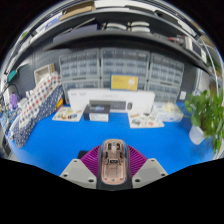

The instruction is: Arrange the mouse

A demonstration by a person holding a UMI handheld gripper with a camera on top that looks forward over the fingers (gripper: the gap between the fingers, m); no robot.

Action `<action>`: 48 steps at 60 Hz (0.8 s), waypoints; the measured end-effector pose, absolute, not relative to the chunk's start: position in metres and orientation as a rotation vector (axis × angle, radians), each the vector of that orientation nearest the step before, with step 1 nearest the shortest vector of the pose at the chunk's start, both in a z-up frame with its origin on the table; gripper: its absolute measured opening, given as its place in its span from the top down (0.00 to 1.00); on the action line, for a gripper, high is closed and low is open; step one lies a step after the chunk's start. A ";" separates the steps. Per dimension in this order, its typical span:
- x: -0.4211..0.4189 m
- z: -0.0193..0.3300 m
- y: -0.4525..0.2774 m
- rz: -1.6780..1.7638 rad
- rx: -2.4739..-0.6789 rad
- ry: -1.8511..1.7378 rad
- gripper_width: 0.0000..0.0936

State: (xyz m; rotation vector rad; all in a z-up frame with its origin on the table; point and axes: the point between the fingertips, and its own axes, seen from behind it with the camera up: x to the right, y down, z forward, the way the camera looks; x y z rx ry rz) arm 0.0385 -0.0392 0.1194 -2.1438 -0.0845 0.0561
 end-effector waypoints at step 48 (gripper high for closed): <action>0.036 0.009 -0.051 0.036 -2.304 0.036 0.22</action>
